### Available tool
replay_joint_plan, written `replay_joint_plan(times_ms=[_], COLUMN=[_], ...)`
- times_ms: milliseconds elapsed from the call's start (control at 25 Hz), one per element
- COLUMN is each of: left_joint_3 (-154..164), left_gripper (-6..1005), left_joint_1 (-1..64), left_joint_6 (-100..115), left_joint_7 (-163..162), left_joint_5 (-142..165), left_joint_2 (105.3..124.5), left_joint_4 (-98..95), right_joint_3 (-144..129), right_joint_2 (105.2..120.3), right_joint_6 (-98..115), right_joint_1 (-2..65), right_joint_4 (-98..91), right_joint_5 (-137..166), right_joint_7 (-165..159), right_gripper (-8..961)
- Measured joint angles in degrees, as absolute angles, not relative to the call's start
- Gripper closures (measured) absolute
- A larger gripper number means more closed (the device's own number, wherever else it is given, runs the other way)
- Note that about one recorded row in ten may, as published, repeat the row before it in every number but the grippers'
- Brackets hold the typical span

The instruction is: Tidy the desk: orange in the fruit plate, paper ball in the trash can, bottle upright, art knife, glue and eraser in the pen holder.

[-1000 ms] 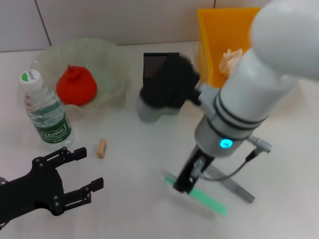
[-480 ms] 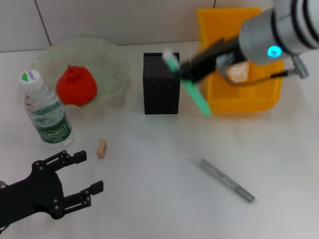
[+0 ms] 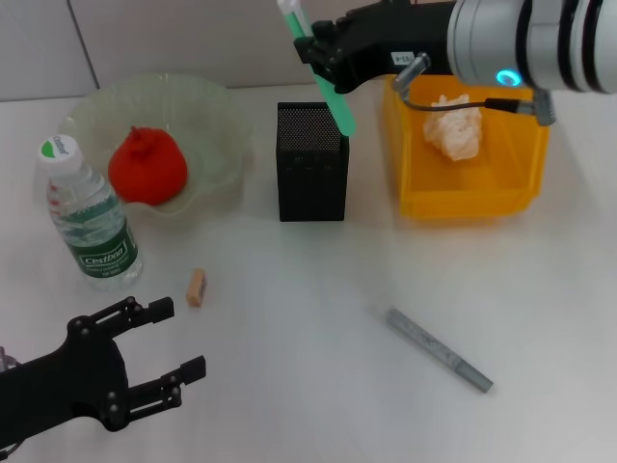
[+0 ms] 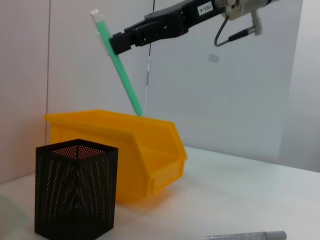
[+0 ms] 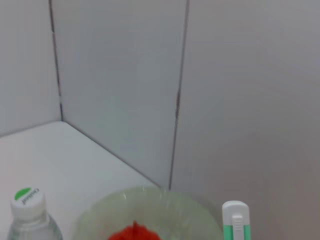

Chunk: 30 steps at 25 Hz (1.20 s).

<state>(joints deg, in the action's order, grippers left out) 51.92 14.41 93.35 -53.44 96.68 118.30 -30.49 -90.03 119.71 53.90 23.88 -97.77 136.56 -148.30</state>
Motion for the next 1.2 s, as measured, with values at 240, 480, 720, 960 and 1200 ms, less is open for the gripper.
replay_joint_plan(times_ms=[240, 480, 720, 960, 1200], left_joint_3=[52.02, 52.03, 52.06, 52.12, 52.12], left_gripper=[216, 216, 216, 216, 216], left_joint_1=[14.33, 14.36, 14.50, 14.59, 14.59], left_joint_6=[93.26, 93.07, 93.07, 93.07, 93.07], left_joint_7=[-54.07, -54.18, -54.19, -54.22, -54.23], left_joint_5=[96.68, 96.68, 96.68, 96.68, 97.37], left_joint_2=[118.24, 118.15, 118.14, 118.12, 118.21], left_joint_4=[-30.44, -30.01, -29.86, -29.79, -29.71], right_joint_3=[-93.77, -99.11, -104.17, -107.37, -109.87], right_joint_2=[119.71, 119.66, 119.43, 119.34, 119.36], right_joint_6=[42.41, 30.90, 20.97, 14.85, 11.02], right_joint_1=[20.84, 20.10, 20.29, 20.61, 21.82], right_joint_4=[-92.89, -87.06, -81.97, -77.93, -73.73], right_joint_5=[132.71, 132.45, 132.44, 132.44, 131.71], right_joint_7=[-141.07, -136.30, -135.35, -135.55, -136.32], right_gripper=[791, 791, 792, 792, 791])
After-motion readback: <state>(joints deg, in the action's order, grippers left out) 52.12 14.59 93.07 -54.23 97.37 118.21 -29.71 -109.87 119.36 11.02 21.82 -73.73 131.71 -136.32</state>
